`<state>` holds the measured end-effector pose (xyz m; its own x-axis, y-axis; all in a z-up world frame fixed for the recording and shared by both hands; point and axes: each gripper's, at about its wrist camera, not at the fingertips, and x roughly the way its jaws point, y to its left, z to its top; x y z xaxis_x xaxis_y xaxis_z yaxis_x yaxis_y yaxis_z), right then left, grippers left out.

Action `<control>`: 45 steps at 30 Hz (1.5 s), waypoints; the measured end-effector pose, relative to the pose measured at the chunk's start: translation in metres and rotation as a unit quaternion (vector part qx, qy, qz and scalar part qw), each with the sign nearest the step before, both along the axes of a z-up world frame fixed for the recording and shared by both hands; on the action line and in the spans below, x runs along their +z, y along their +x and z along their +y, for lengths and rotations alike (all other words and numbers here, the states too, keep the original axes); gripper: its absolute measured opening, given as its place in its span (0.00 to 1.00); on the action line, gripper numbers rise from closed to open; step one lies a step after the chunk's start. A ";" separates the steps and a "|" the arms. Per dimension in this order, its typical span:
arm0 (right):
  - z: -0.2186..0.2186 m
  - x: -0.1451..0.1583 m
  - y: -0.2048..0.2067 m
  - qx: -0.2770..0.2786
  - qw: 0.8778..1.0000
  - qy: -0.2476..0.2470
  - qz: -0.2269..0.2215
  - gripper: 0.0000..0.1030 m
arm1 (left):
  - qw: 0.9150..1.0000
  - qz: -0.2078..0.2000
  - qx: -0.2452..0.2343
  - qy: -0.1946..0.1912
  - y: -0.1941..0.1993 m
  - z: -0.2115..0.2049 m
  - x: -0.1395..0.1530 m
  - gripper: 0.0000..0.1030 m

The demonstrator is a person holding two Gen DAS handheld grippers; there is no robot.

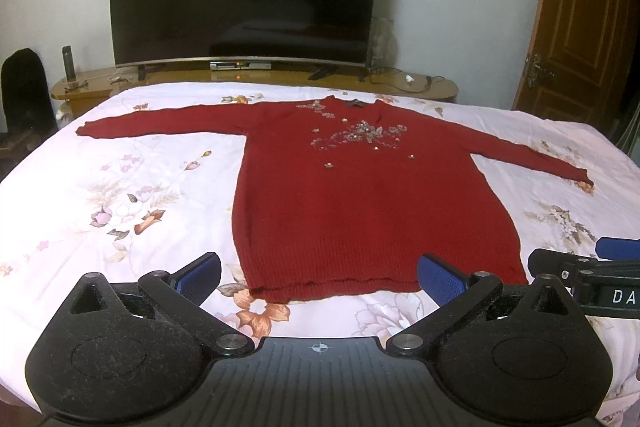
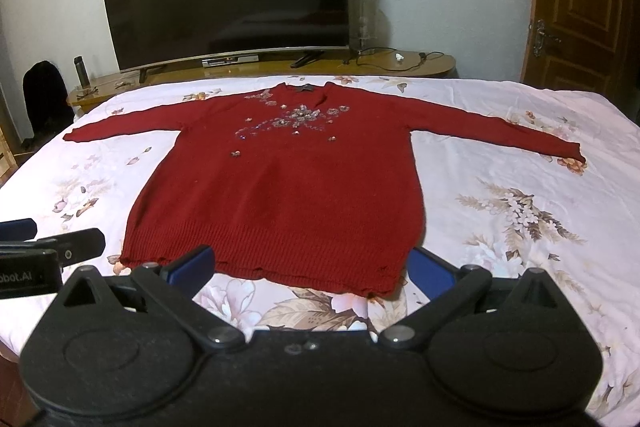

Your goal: Fold small clothes

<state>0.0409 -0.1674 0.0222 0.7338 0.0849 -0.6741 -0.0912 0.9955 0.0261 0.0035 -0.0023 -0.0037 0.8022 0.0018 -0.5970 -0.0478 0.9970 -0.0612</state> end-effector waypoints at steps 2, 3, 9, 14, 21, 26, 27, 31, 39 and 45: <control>0.000 0.000 -0.001 0.002 1.000 -0.001 0.000 0.99 | 1.000 0.000 -0.001 0.000 0.000 0.000 0.000 1.00; 0.000 0.000 -0.001 0.002 1.000 -0.001 0.000 0.99 | 1.000 0.000 -0.002 -0.001 -0.001 -0.001 0.000 1.00; 0.001 -0.002 0.000 0.000 1.000 -0.003 0.003 0.99 | 1.000 0.000 -0.003 -0.002 -0.002 0.000 -0.002 1.00; 0.001 -0.002 -0.001 0.000 1.000 -0.004 0.002 0.99 | 1.000 0.000 -0.003 -0.002 -0.002 0.001 -0.002 1.00; 0.001 -0.001 0.000 0.003 1.000 -0.006 0.001 0.99 | 1.000 -0.001 -0.002 -0.003 -0.001 0.002 -0.002 1.00; 0.001 -0.001 0.001 0.003 1.000 -0.007 0.002 0.99 | 1.000 0.001 -0.004 -0.004 -0.001 0.002 -0.002 1.00; 0.001 -0.001 0.001 0.002 1.000 -0.007 0.002 0.99 | 1.000 0.001 -0.004 -0.004 -0.001 0.002 -0.002 1.00; 0.000 0.000 0.002 0.002 1.000 -0.007 0.003 0.99 | 1.000 0.002 -0.003 -0.002 -0.001 0.000 -0.003 1.00; 0.000 -0.001 0.002 0.004 1.000 -0.006 0.002 0.99 | 1.000 0.003 -0.001 -0.001 -0.001 -0.002 -0.003 1.00; 0.000 -0.003 0.002 0.005 1.000 -0.008 0.003 0.99 | 1.000 0.004 0.001 -0.001 -0.001 -0.002 -0.004 1.00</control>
